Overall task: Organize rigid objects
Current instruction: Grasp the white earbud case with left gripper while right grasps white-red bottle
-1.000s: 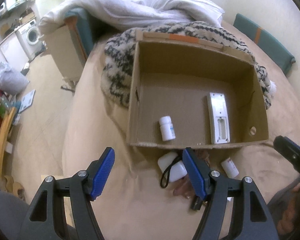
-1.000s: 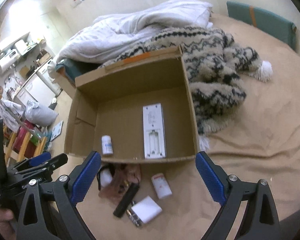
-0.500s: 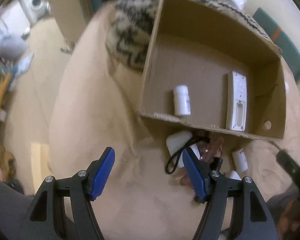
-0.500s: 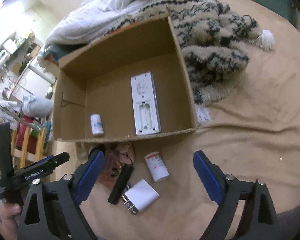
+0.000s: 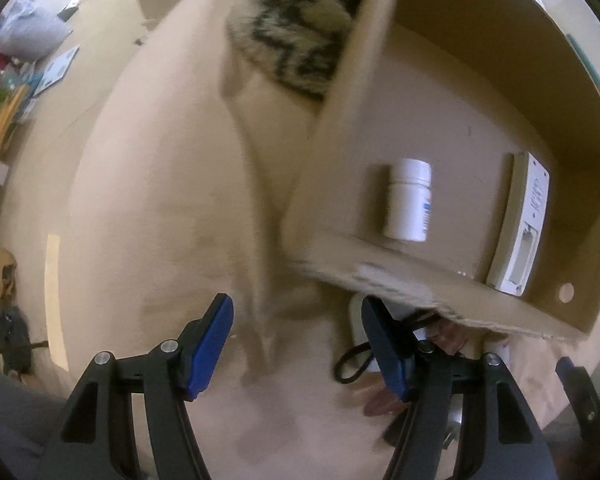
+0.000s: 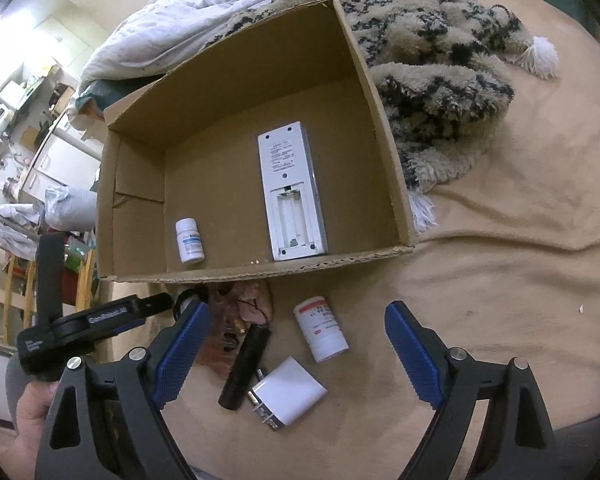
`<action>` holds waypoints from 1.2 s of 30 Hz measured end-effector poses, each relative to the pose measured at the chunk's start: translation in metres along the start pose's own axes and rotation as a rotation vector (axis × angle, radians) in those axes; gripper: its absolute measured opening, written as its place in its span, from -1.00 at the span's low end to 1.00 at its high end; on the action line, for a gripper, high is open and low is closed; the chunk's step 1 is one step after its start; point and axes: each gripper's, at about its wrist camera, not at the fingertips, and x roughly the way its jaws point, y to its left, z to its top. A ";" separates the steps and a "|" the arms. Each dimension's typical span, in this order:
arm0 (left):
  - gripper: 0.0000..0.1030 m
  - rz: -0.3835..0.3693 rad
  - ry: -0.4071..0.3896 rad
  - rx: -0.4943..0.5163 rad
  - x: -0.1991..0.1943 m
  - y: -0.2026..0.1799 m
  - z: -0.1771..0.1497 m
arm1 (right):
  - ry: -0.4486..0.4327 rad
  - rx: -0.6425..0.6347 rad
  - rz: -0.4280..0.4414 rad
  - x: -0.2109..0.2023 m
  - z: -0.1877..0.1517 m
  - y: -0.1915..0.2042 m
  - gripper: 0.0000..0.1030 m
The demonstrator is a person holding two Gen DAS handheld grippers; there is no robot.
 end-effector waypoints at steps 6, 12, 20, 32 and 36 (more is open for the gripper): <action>0.24 -0.057 0.007 0.027 0.002 -0.017 -0.003 | 0.016 0.028 -0.002 0.003 0.001 -0.005 0.85; 0.23 -0.097 0.063 0.033 0.018 -0.034 -0.002 | 0.037 0.026 -0.019 0.011 0.002 -0.006 0.85; -0.21 -0.086 0.075 0.047 0.026 -0.042 0.005 | 0.165 -0.024 -0.078 0.046 0.002 -0.003 0.22; -0.22 0.030 0.068 0.095 0.021 -0.045 0.009 | 0.226 -0.190 -0.203 0.078 -0.006 0.024 -0.42; -0.22 0.044 0.057 0.099 0.020 -0.052 0.000 | 0.175 -0.214 -0.203 0.066 -0.005 0.033 -0.46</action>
